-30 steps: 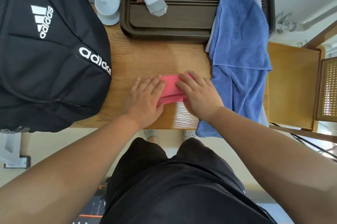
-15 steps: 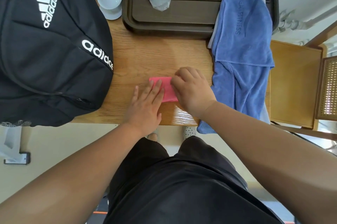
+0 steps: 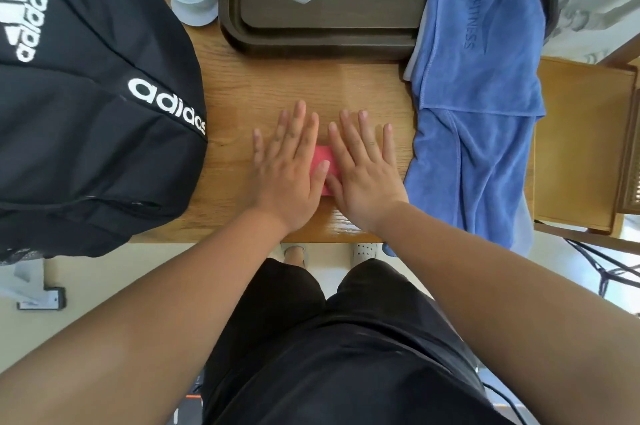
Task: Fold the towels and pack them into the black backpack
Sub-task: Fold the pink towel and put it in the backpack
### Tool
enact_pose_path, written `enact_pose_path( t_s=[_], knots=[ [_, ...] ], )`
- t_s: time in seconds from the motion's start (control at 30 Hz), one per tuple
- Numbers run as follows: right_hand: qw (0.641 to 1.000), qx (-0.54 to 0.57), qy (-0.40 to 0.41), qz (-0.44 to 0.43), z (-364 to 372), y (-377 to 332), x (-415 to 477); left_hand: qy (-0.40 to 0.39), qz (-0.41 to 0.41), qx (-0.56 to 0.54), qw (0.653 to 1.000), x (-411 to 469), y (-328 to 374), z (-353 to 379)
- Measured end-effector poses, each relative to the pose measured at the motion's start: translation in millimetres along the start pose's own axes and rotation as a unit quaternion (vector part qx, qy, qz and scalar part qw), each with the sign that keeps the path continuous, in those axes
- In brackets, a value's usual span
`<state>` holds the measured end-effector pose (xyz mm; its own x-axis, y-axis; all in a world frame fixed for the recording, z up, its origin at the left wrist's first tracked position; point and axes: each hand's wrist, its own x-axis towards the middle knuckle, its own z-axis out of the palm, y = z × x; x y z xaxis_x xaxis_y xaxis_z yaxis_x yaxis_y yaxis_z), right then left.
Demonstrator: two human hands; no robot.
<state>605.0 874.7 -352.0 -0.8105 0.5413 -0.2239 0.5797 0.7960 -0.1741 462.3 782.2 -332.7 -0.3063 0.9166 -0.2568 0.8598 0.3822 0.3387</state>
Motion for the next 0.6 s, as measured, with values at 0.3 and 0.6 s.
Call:
enact_pose_path(
  t_s=[0.3,0.6],
  knots=[
    [0.997,0.081,0.001,0.0,3,10,2,-0.025,0.013,0.023,0.999,11,-12,26],
    [0.997,0.048,-0.06,-0.015,-33,27,-4,-0.041,0.025,0.029,0.998,3,-1,-4]
  ],
)
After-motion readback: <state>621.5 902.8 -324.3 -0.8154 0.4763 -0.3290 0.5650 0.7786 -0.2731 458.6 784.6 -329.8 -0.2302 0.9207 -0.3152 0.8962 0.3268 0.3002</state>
